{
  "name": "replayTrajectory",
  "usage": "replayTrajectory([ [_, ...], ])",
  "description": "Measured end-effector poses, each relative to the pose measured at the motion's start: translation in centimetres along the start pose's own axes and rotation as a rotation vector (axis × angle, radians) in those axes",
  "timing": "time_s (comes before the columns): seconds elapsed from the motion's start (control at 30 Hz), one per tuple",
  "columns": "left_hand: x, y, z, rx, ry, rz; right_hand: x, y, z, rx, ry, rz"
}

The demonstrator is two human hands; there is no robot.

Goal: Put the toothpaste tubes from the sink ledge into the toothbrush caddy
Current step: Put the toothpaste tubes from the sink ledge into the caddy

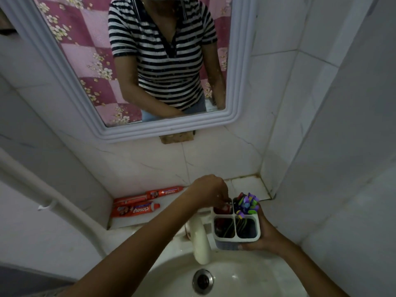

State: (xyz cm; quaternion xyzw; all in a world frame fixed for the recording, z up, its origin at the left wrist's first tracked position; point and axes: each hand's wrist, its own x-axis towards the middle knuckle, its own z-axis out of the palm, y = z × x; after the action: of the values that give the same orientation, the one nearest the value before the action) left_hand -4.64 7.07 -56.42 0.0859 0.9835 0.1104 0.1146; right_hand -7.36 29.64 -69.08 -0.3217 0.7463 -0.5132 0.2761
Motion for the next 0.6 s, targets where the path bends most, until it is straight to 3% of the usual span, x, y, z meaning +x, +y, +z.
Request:
replayTrajectory([
  [0.1,-1.4,-4.1,-0.8,-0.183,0.167,-0.155,-0.1,0.3,0.1,-0.004,0.012,0.015],
  [0.17,-3.1,-8.0,-0.2,-0.192,0.261,-0.383,-0.2,0.3,0.2,0.006,0.009,0.024],
  [0.27,-7.1,-14.7,3.0,-0.053,0.14,-0.692,-0.1,0.2,0.4,0.047,-0.002,0.027],
  [0.33,-9.7,-18.2,5.2,0.045,0.037,-0.795,-0.1,0.2,0.4,0.075,-0.013,0.023],
  [0.47,-12.0,-21.3,7.3,0.141,0.008,-0.8,-0.1,0.0,0.3,0.03,0.007,0.039],
  [0.6,-11.9,-21.5,7.7,0.206,0.077,-0.65,-0.1,-0.2,0.3,0.014,0.002,0.036],
])
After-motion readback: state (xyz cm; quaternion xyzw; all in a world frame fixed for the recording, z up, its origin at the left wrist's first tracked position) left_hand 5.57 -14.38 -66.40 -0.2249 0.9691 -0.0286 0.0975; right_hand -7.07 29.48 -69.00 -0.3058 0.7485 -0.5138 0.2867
